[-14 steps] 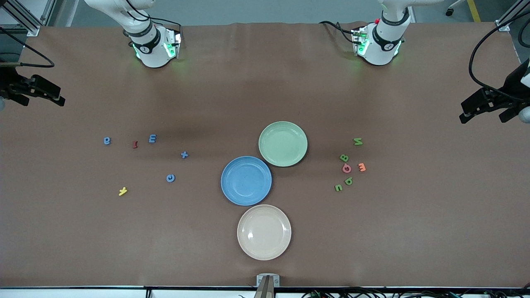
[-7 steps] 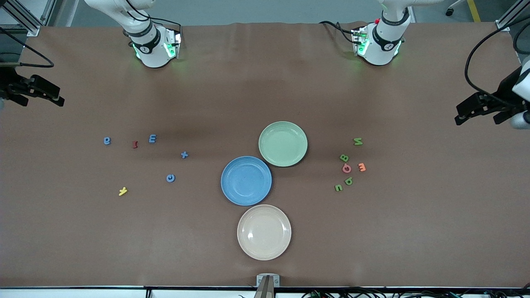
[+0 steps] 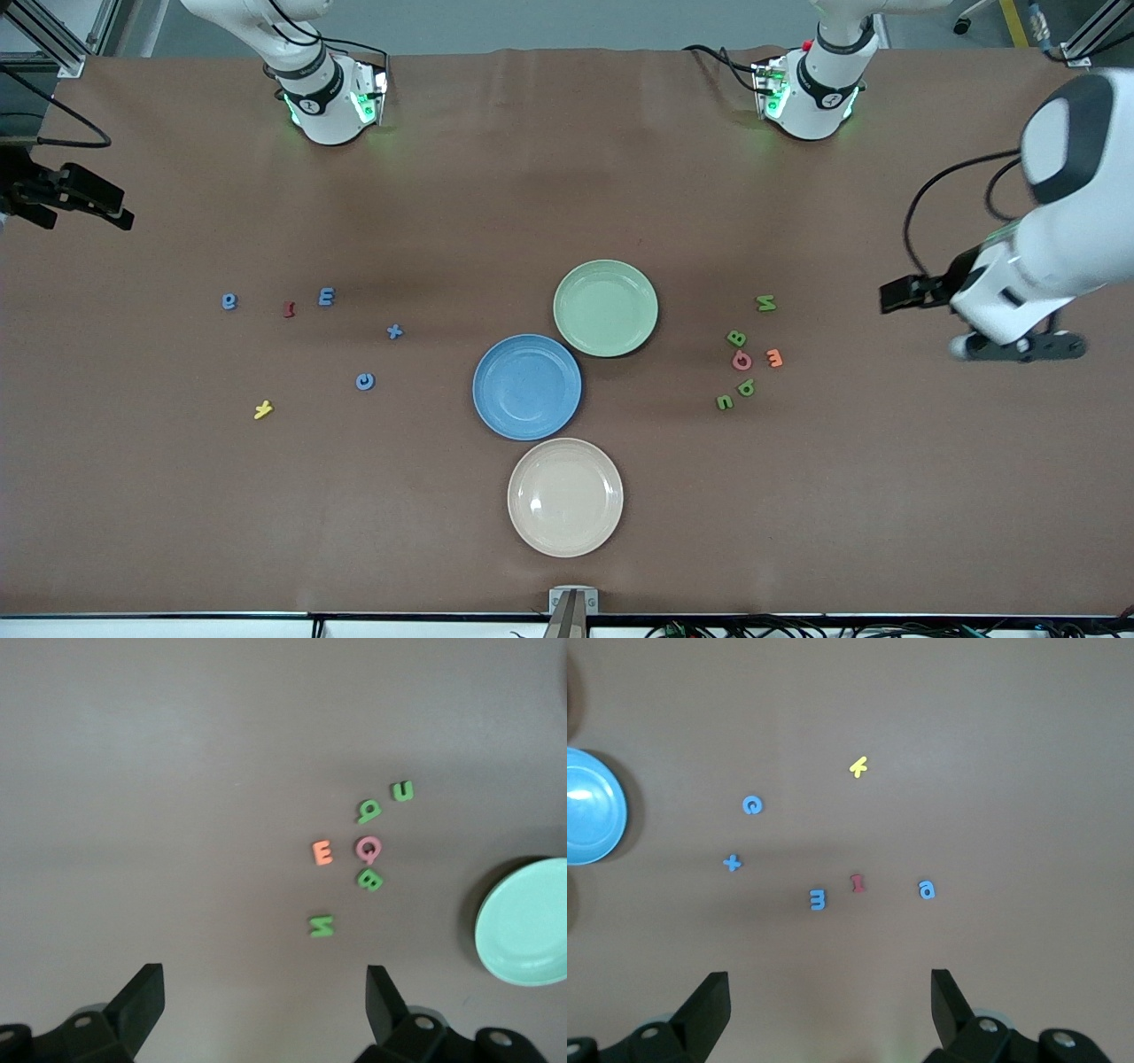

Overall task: Sort letters by color into matching plates
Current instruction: 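Reach the left gripper to green letters while the right gripper reaches blue ones, then grasp green u with the left gripper while the right gripper grasps blue a, then carry u to the green plate while the right gripper carries a to blue, then grasp green q with the left gripper while the right gripper grasps blue c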

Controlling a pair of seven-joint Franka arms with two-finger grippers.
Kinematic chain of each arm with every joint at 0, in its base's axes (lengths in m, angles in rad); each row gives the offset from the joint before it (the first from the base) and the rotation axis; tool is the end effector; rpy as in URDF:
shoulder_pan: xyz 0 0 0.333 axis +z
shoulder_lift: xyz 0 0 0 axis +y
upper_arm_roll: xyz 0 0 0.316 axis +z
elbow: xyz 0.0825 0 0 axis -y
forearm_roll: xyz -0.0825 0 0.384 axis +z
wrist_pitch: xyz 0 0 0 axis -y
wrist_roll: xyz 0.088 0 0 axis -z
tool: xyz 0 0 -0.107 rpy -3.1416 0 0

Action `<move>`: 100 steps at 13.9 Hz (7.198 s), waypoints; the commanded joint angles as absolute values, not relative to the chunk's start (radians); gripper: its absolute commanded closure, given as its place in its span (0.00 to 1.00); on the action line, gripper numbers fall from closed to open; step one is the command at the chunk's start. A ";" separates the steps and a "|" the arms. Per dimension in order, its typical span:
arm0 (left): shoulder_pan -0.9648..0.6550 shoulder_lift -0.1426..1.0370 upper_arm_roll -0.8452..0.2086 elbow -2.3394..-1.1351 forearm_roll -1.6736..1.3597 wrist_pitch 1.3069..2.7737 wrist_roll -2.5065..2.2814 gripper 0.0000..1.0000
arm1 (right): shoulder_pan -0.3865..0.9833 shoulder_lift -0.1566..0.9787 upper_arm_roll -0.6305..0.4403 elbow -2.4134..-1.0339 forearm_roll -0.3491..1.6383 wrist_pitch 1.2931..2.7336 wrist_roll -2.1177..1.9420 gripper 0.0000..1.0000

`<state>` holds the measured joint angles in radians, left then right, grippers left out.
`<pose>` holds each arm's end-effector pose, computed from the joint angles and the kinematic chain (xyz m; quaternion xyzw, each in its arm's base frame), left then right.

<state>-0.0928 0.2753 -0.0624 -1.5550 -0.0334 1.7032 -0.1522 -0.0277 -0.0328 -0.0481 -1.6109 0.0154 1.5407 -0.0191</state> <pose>0.6238 -0.0968 0.4790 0.9977 0.0024 -0.0663 0.0149 0.5392 -0.0397 0.6210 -0.9994 0.0282 0.0183 0.0094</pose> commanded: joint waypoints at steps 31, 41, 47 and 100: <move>-0.328 0.788 -0.054 -1.542 0.008 2.299 -0.463 0.40 | -0.318 0.276 -0.034 -2.502 0.018 2.819 -0.439 0.10; -0.331 0.805 -0.054 -1.536 0.021 2.309 -0.495 0.40 | -0.316 0.296 -0.034 -2.502 0.018 2.804 -0.448 0.29; -0.331 0.805 -0.054 -1.536 0.021 2.312 -0.511 0.64 | -0.318 0.307 -0.034 -2.502 0.018 2.800 -0.448 0.34; -0.315 0.644 -0.060 -1.726 0.063 2.302 -0.491 0.05 | 0.273 0.537 -0.005 -1.768 0.002 2.290 0.550 0.00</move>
